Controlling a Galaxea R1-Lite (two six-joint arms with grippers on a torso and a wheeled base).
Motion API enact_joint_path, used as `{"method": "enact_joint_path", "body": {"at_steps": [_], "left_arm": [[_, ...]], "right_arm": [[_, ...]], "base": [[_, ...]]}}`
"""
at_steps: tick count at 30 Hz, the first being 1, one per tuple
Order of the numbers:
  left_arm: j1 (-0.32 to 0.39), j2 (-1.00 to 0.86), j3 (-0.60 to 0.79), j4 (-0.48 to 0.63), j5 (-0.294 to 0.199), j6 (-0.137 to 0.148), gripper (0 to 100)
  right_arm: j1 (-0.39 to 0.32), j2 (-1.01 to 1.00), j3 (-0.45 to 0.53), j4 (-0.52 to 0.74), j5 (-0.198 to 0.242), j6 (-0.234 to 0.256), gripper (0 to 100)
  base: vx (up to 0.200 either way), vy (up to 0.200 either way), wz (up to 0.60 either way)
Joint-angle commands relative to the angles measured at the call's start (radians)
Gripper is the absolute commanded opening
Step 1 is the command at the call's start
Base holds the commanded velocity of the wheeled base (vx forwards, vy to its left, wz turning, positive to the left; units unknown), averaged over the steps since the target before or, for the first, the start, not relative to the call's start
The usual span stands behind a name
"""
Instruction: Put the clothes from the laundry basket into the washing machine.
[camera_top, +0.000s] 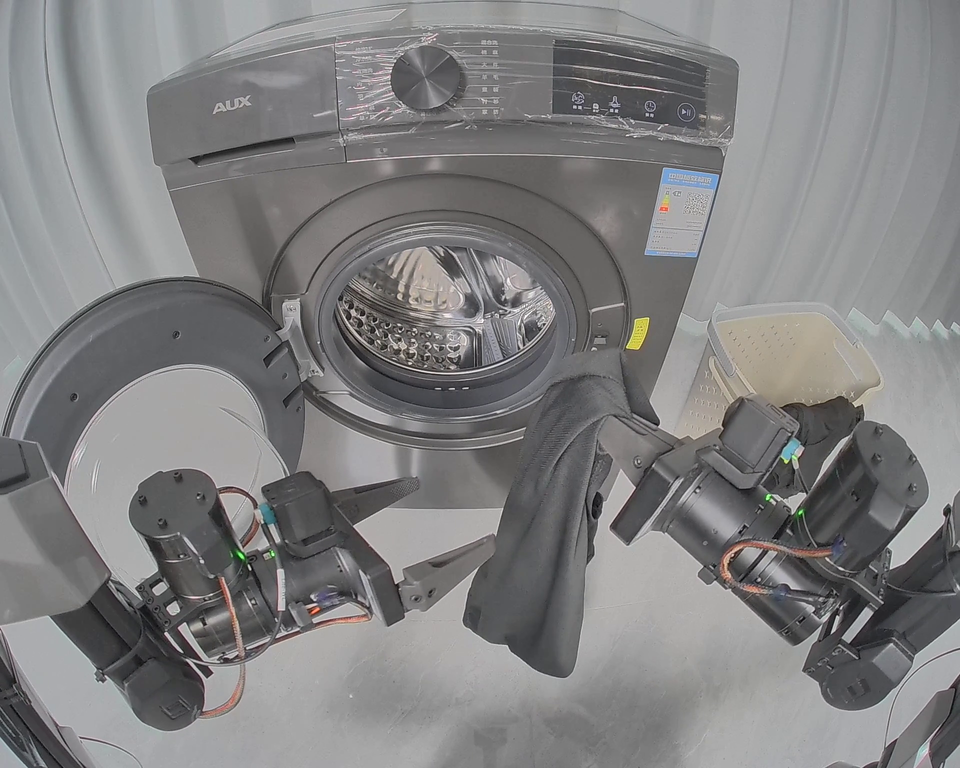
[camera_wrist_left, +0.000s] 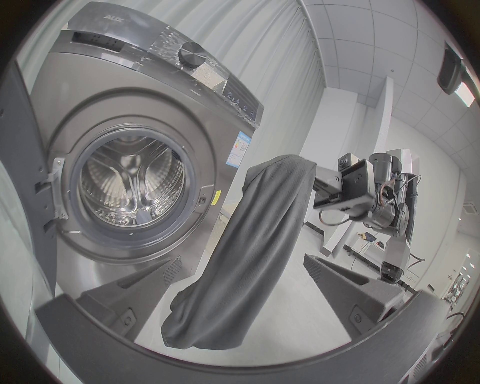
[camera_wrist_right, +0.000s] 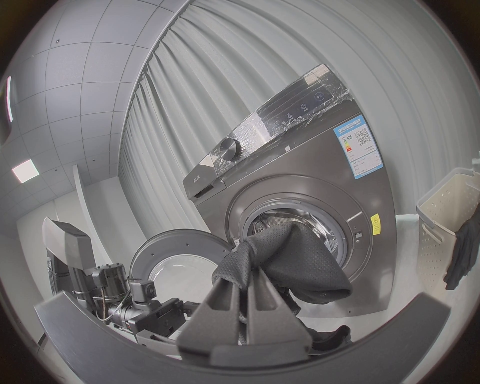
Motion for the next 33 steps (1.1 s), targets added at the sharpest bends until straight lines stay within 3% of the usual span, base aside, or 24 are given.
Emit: {"method": "enact_joint_path", "body": {"at_steps": [1, 30, 31, 33], "left_arm": [[-0.020, 0.066, -0.074, -0.002, 0.001, 0.002, 100], [-0.044, 0.234, -0.212, -0.002, 0.003, 0.013, 100], [-0.044, 0.236, -0.215, -0.002, 0.004, 0.015, 0], [-0.040, 0.241, -0.221, -0.002, 0.004, 0.022, 0]], "right_arm": [[0.017, 0.036, -0.001, 0.000, 0.002, 0.000, 0], [0.086, 0.084, 0.002, -0.002, -0.003, -0.003, 0], [0.086, 0.084, 0.004, -0.002, -0.003, -0.003, 0], [0.088, 0.084, 0.005, -0.002, -0.003, -0.002, 0]], "base": [[0.000, 0.000, 0.00], [0.000, 0.000, 0.00], [0.000, 0.000, 0.00], [0.000, 0.000, 0.00]]}}
